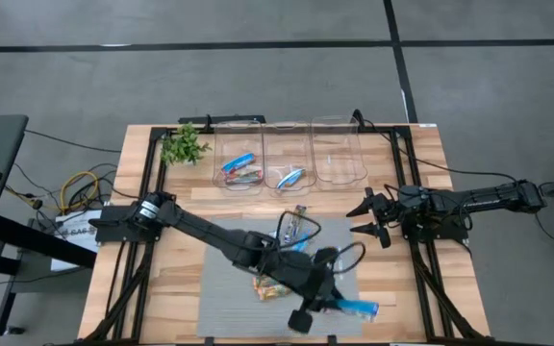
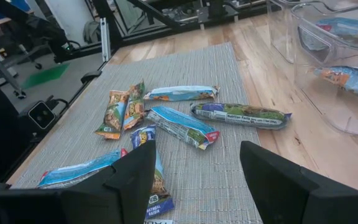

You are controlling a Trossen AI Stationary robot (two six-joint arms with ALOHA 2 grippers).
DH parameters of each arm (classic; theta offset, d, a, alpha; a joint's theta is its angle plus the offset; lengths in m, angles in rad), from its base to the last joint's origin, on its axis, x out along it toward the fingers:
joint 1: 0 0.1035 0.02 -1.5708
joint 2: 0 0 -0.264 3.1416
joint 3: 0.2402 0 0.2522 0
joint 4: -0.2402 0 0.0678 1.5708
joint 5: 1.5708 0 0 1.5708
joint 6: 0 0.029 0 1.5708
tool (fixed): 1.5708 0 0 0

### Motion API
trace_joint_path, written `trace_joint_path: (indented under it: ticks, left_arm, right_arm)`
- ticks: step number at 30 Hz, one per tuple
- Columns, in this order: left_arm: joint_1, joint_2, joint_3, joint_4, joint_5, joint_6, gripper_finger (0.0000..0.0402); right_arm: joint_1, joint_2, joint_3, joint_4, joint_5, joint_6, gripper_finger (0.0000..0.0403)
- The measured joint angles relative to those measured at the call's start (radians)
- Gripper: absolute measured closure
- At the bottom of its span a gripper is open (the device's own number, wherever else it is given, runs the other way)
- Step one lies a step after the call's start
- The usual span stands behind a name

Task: Pick and place Granola Bars by type
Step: Put the blue granola bar into the right transparent bin

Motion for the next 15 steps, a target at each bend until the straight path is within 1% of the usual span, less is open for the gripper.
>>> trace_joint_path:
  ticks: [5,12,15]
  left_arm:
    - [0.091,0.0,0.0,-0.013,0.002,0.0,0.0319]
    - [0.277,-0.002,0.0,-0.013,0.002,-0.001,0.0319]
    - [0.358,-0.012,0.0,-0.021,0.003,-0.027,0.0319]
  right_arm:
    - [0.0,0.0,0.0,0.0,0.0,0.0,0.0177]
    - [0.0,0.0,0.0,0.0,0.0,0.0,0.0177]
    - [0.0,0.0,0.0,0.0,0.0,0.0,0.0177]
